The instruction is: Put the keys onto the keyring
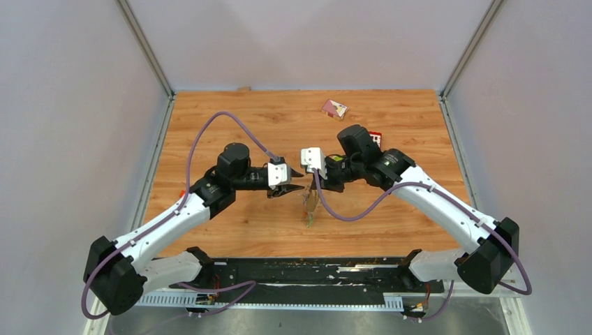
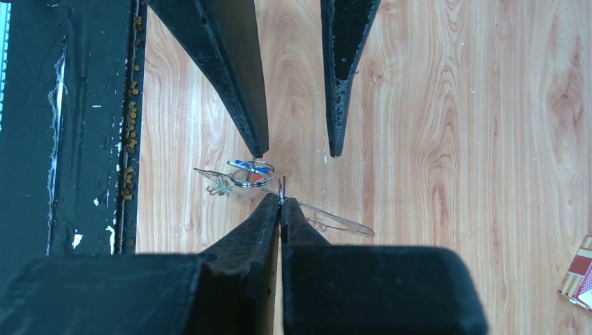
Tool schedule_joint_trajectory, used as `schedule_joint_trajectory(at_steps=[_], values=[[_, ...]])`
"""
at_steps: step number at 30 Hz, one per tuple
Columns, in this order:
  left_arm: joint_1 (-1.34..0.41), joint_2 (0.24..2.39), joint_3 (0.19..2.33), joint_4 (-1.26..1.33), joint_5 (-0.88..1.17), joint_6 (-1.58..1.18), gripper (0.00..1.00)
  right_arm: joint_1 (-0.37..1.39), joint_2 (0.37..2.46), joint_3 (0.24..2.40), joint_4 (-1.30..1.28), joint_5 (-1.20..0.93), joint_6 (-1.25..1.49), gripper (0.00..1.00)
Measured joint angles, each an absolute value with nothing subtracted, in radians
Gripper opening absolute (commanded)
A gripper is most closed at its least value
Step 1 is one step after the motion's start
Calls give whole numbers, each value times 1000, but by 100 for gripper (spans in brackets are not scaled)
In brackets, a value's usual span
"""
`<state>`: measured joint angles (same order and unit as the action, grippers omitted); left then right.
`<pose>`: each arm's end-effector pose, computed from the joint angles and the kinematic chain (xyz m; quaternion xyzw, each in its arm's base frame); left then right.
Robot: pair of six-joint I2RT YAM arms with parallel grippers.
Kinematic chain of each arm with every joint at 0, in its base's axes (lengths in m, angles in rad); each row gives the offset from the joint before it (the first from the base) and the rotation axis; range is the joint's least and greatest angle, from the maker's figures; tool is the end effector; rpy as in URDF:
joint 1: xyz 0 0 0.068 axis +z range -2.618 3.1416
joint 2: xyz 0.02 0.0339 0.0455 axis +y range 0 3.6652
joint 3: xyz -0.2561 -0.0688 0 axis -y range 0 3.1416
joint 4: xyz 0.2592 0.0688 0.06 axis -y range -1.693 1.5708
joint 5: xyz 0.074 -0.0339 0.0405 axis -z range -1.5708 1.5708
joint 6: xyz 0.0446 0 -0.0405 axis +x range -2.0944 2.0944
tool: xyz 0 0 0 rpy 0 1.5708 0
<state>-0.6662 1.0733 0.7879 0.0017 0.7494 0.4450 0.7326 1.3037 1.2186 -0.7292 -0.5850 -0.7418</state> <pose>0.1902 -0.1881 0.2933 0.5792 0.5167 -0.3526 0.5227 0.2007 0.2137 0.3174 -0.6770 0.5872 0.2663 0.3548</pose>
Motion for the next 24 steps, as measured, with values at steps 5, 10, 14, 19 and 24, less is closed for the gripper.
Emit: schedule_joint_trajectory(at_steps=[5,10,14,19,24], values=[[-666,1100,785,54,776,437,42,733,1304,1219,-729,-577,-734,0],[-666,1139,780,111,813,410,36,733,1308,1219,-728,-576,-727,0],[-666,1158,780,134,826,397,28,736,1308,1219,-728,-575,-723,0],[-667,1169,780,150,838,384,25,736,1308,1219,-728,-572,-723,0],[-666,1179,780,154,849,382,21,736,1308,1219,-727,-568,-719,0]])
